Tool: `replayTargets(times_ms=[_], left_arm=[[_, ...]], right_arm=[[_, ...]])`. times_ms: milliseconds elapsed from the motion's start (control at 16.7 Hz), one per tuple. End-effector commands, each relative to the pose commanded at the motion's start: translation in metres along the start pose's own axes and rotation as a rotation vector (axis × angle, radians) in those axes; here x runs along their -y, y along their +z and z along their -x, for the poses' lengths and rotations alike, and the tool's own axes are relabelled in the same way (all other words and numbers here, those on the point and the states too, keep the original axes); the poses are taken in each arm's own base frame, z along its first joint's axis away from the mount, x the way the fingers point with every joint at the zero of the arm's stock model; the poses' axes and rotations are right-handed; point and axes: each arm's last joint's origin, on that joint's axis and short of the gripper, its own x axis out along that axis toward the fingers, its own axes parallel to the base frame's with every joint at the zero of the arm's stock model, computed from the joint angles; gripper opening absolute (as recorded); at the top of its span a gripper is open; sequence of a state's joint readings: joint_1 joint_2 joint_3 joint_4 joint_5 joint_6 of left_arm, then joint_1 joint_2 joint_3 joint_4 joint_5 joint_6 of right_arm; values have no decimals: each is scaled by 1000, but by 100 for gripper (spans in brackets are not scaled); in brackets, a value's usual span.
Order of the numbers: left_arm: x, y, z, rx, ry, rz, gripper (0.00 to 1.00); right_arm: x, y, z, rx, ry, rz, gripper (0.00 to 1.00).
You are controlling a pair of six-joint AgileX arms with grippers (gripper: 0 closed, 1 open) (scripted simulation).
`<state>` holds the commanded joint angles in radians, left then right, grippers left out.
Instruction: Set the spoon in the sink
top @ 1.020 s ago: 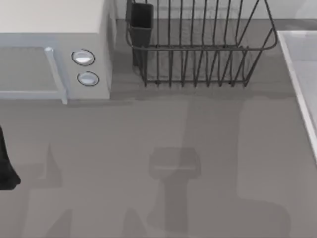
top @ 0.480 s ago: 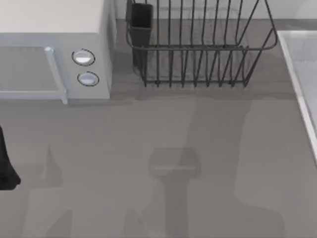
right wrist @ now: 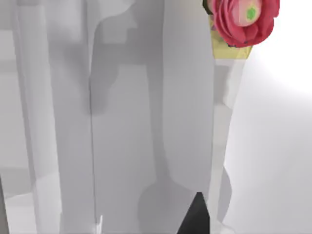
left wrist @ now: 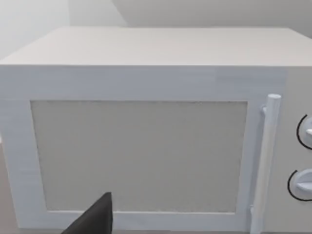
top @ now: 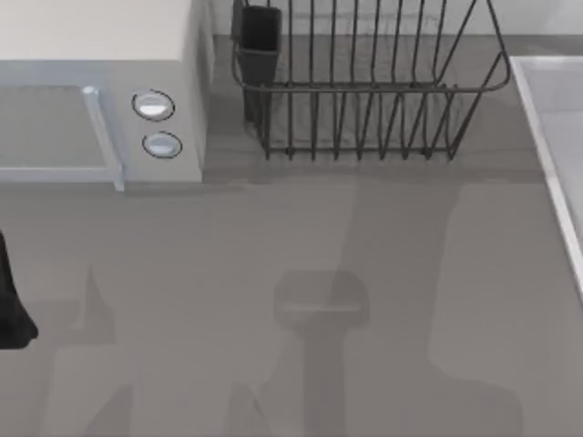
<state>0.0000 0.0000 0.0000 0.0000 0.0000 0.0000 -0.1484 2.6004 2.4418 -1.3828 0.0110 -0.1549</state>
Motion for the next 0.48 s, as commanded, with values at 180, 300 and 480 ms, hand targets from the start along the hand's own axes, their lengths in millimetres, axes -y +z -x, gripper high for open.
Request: replayTargets(times_ms=[180,300,480], left_arm=[[0,0,0,0,0,0,100],[0,0,0,0,0,0,100],[0,0,0,0,0,0,100]], right_arm=[[0,0,0,0,0,0,83],[0,0,0,0,0,0,98],[0,0,0,0,0,0,100]])
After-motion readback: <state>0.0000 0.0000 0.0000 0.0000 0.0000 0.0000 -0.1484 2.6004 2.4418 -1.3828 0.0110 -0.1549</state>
